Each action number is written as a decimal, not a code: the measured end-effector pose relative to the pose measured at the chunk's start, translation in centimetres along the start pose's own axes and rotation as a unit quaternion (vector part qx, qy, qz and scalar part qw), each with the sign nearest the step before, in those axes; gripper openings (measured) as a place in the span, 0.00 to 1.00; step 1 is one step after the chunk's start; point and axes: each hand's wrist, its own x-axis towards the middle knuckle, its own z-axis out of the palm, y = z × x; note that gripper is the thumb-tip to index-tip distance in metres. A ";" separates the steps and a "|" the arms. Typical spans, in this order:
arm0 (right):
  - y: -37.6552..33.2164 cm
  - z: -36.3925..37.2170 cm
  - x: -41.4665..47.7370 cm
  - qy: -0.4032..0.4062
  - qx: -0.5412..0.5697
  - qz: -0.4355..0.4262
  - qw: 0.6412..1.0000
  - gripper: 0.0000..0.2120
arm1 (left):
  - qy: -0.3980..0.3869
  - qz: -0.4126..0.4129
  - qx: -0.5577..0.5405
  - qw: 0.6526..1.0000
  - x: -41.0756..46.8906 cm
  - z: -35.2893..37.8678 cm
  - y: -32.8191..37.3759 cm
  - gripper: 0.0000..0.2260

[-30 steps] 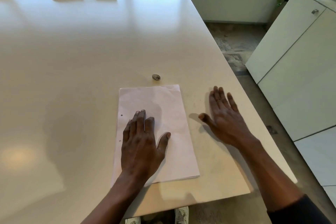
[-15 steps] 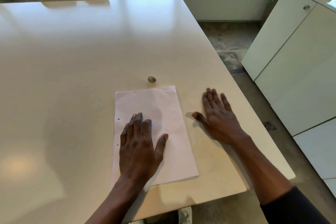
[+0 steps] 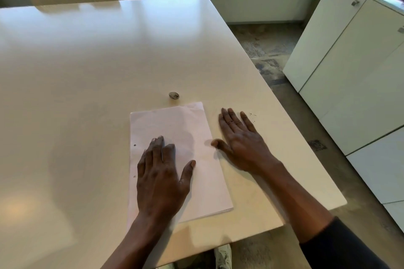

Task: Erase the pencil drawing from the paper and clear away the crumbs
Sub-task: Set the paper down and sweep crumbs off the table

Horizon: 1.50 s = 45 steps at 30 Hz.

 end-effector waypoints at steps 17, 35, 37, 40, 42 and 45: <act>0.7 0.1 0.3 0.004 0.022 0.016 1.000 0.56 | -0.032 0.003 0.028 0.999 0.8 -1.5 0.6 0.29; 3.5 -0.7 -2.2 -0.028 0.001 -0.044 0.999 0.55 | -0.032 0.121 -0.051 0.991 0.9 -1.1 6.2 0.20; 5.4 -0.9 -2.1 -0.023 -0.004 -0.018 1.000 0.55 | -0.040 0.141 -0.060 0.987 1.0 -0.8 7.1 0.19; 8.0 -1.4 -2.3 -0.015 -0.001 0.024 1.000 0.56 | -0.056 0.166 -0.070 0.982 1.1 -0.1 8.2 0.18; 8.6 -1.5 -2.6 -0.010 -0.004 0.014 1.000 0.54 | -0.064 0.185 -0.053 0.979 1.0 0.4 8.9 0.20; 7.6 -1.4 -3.4 -0.012 0.017 -0.051 0.998 0.48 | -0.072 0.210 -0.019 0.975 0.8 1.3 9.7 0.26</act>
